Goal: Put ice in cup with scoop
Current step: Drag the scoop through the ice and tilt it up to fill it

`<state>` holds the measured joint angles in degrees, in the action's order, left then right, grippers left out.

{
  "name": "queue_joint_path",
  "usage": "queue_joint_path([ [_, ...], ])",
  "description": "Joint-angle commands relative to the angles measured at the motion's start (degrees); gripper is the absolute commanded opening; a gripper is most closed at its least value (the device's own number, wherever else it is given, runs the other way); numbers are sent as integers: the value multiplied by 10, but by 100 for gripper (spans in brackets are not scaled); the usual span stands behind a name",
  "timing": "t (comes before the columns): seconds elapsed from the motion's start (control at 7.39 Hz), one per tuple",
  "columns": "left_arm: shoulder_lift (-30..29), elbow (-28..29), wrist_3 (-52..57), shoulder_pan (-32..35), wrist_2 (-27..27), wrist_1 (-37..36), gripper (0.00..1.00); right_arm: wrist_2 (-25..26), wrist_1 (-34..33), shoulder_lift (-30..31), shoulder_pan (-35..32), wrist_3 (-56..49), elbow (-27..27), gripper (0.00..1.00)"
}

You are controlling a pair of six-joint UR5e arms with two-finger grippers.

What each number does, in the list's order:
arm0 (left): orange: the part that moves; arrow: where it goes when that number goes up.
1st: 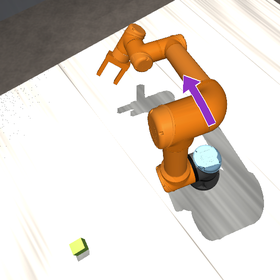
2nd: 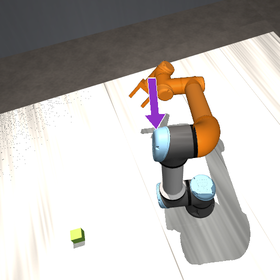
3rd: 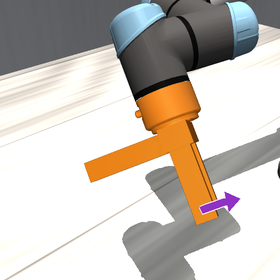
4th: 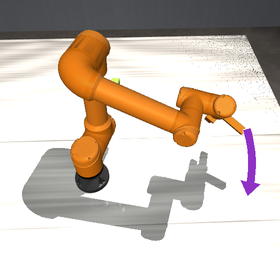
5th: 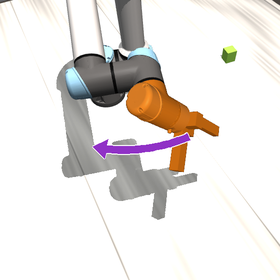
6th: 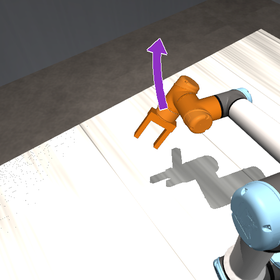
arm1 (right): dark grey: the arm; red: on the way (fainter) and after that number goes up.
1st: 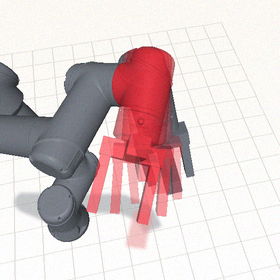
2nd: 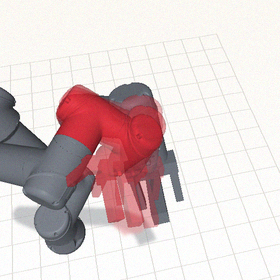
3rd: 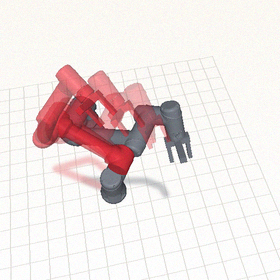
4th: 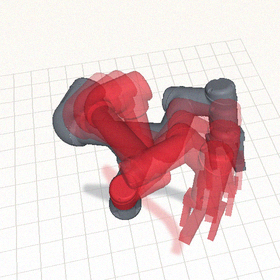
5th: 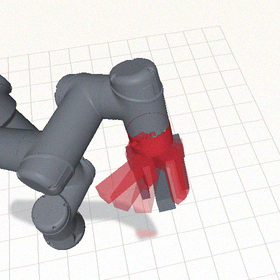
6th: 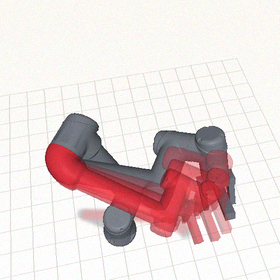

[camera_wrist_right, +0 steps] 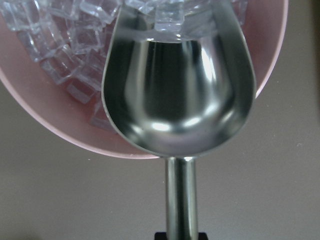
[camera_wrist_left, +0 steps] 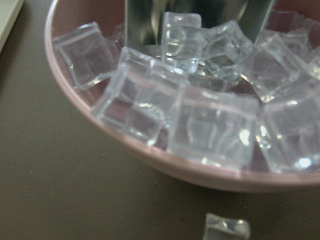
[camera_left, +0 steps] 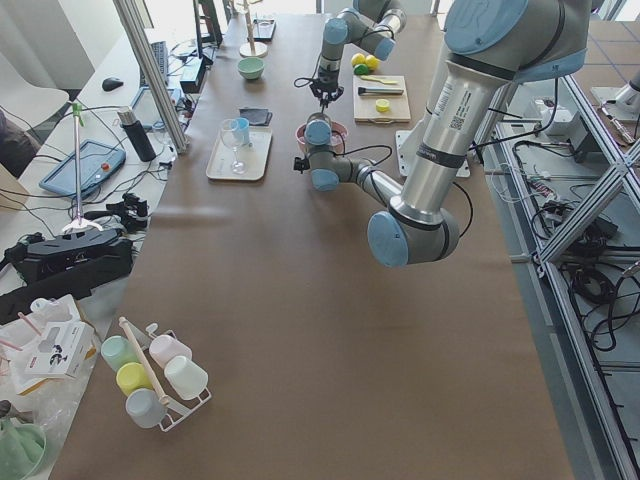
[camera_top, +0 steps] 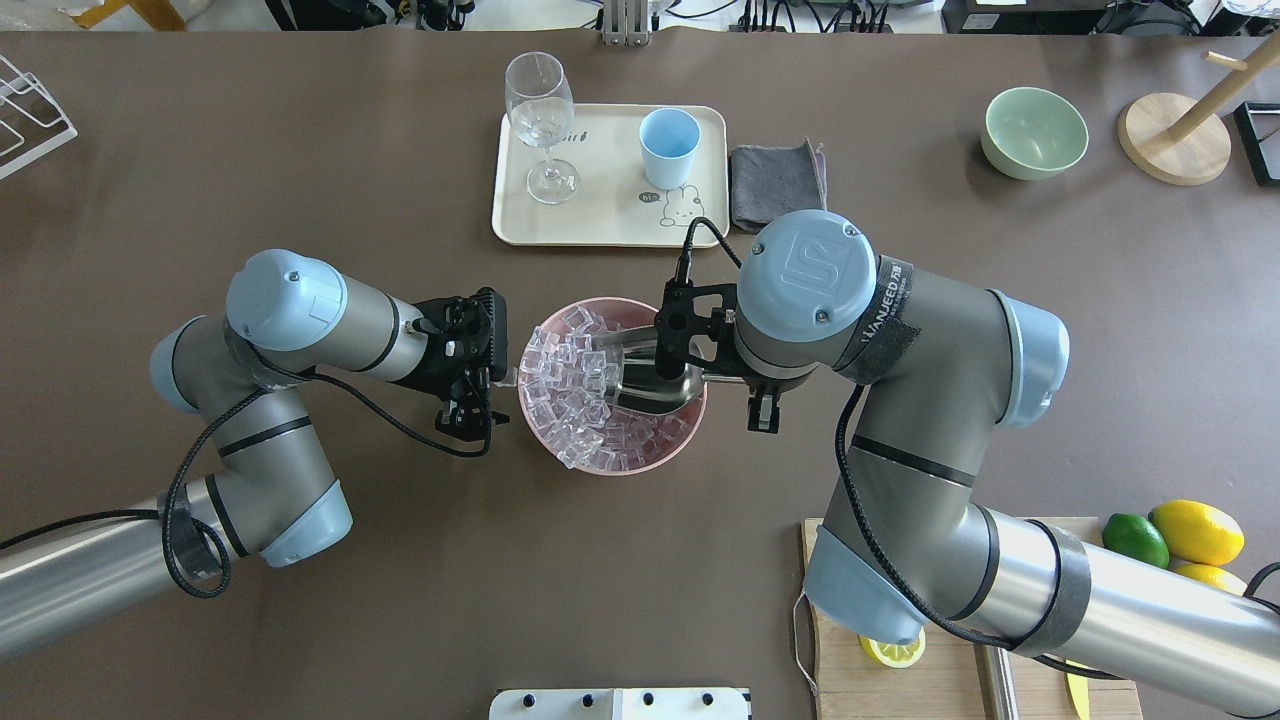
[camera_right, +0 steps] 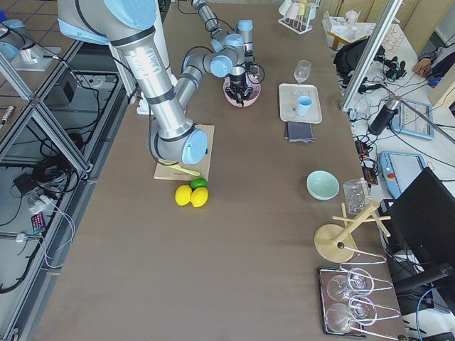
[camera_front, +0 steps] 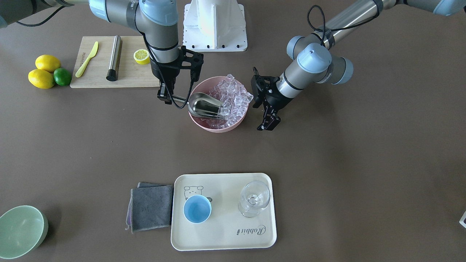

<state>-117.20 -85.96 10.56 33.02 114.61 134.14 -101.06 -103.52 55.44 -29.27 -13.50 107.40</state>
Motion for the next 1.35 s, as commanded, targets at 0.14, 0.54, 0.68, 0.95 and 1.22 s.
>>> queue_joint_path([
  [0.14, -7, 0, -11, -3, -1, -4, 99, -6, 73, 19, -1, 29, -22, 0],
  [0.54, -9, 0, -45, -5, 0, -4, 99, -31, 84, 19, -1, 38, -18, 0],
  [0.68, -10, 0, -46, -5, 0, -4, 99, -39, 100, 21, -2, 39, -19, 0],
  [0.95, -11, 0, -46, -5, 0, -5, 99, -69, 111, 26, -10, 49, -20, 0],
  [1.22, -14, 0, -46, -5, 1, -12, 99, -102, 193, 49, -23, 77, -39, 0],
])
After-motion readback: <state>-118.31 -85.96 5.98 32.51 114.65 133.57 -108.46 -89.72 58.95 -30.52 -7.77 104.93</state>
